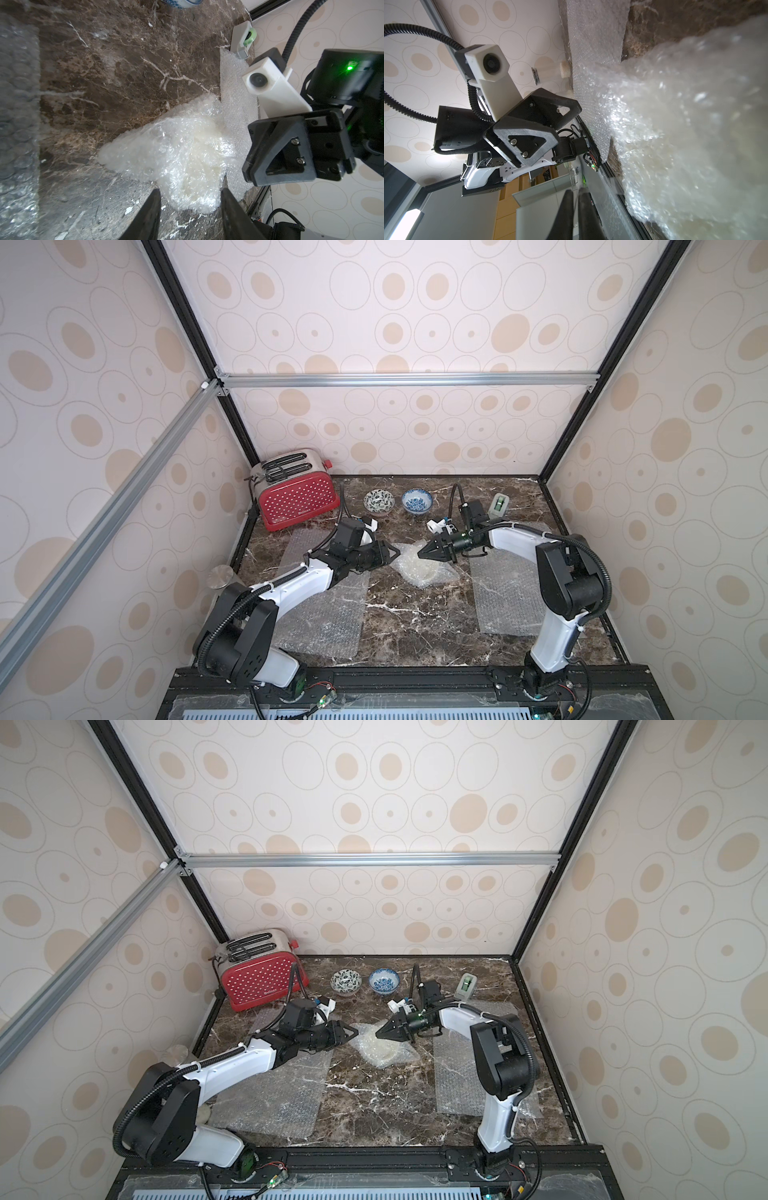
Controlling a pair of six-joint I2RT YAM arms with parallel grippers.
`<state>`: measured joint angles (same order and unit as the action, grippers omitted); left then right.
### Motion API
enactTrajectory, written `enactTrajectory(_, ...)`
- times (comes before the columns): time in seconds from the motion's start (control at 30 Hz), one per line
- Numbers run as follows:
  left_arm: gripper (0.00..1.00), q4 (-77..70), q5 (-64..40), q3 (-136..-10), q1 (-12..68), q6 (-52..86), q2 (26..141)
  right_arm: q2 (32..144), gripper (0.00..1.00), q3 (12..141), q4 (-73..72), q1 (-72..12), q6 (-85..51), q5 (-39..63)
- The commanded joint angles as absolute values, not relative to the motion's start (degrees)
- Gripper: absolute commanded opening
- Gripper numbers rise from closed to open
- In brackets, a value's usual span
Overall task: Wrap bowls in bubble wrap
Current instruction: Stick the tape on the bubble wrap.
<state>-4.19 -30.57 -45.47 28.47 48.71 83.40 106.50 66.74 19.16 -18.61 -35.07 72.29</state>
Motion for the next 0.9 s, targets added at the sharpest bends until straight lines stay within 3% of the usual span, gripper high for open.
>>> enactTrajectory(0.0, 0.46, -5.10, -30.52, -46.76, 28.92, 49.31, 83.70, 105.51, 0.11, 67.33, 21.73, -18.57, -32.78, 73.57)
enactTrajectory(0.33, 0.47, -5.22, -30.54, -47.46, 29.92, 49.36, 84.62, 106.96, 0.11, 75.49, 28.67, -18.59, -29.48, 73.79)
enactTrajectory(0.67, 0.47, -6.06, -30.40, -47.58, 30.85, 50.05, 85.94, 108.07, 0.11, 71.76, 30.04, -18.53, -26.66, 73.35)
enactTrajectory(0.87, 0.49, -5.94, -30.23, -48.51, 31.03, 49.95, 86.46, 106.15, 0.12, 72.42, 35.74, -16.43, -22.81, 67.18)
